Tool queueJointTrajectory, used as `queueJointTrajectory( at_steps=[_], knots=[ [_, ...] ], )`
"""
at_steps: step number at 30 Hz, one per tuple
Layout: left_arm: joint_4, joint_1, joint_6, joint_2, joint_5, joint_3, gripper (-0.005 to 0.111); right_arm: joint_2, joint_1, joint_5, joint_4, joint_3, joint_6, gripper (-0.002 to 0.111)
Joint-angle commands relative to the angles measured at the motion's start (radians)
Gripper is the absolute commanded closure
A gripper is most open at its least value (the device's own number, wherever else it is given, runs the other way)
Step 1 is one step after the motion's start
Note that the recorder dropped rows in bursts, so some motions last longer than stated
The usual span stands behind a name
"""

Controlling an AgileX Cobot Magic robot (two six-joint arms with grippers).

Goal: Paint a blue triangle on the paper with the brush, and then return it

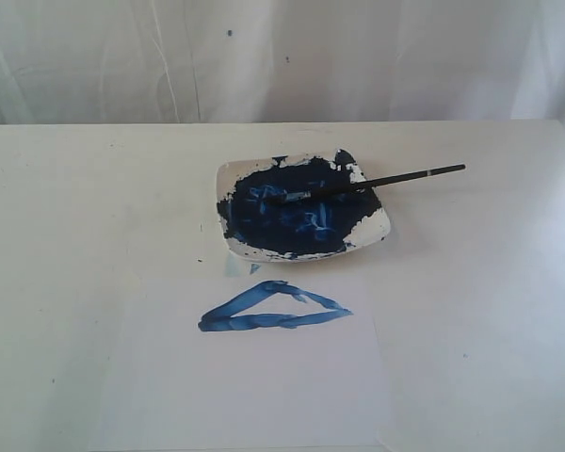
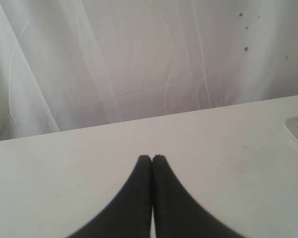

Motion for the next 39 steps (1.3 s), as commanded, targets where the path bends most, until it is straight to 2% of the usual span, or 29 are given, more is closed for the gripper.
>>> queueJointTrajectory(
  at_steps=[1,4,9,10,11,13,30,36,39],
  knots=[
    [-0.083,0.003,-0.009,-0.008,-0.030,0.021,0.107,-0.005,0.005,-0.014,0.000,0.002,0.005,0.108],
    [-0.237,0.003,-0.009,-0.008,-0.058,0.079,0.107,-0.005,0.005,-0.014,0.000,0.002,0.005,0.108],
    [-0.239,0.003,-0.009,-0.008,-0.085,0.222,0.107,-0.005,0.005,-0.014,0.000,0.002,0.005,0.108],
    [-0.239,0.003,-0.009,-0.008,-0.062,0.222,0.107,-0.005,0.005,-0.014,0.000,0.002,0.005,0.108],
    [-0.251,0.003,-0.009,-0.008,0.070,0.222,0.107,-0.005,0.005,-0.014,0.000,0.002,0.005,0.108],
    [-0.256,0.003,-0.006,-0.008,0.187,0.222,0.107,-0.005,0.005,-0.014,0.000,0.002,0.005,0.108],
    [-0.251,0.003,-0.006,-0.008,0.191,0.222,0.107,-0.005,0.005,-0.014,0.000,0.002,0.005,0.108],
    [-0.251,0.003,0.108,-0.008,0.191,0.222,0.107,-0.005,0.005,-0.014,0.000,0.002,0.005,0.108],
    [-0.251,0.003,0.115,-0.008,0.191,0.222,0.107,-0.005,0.005,-0.014,0.000,0.002,0.005,0.108]
  ],
)
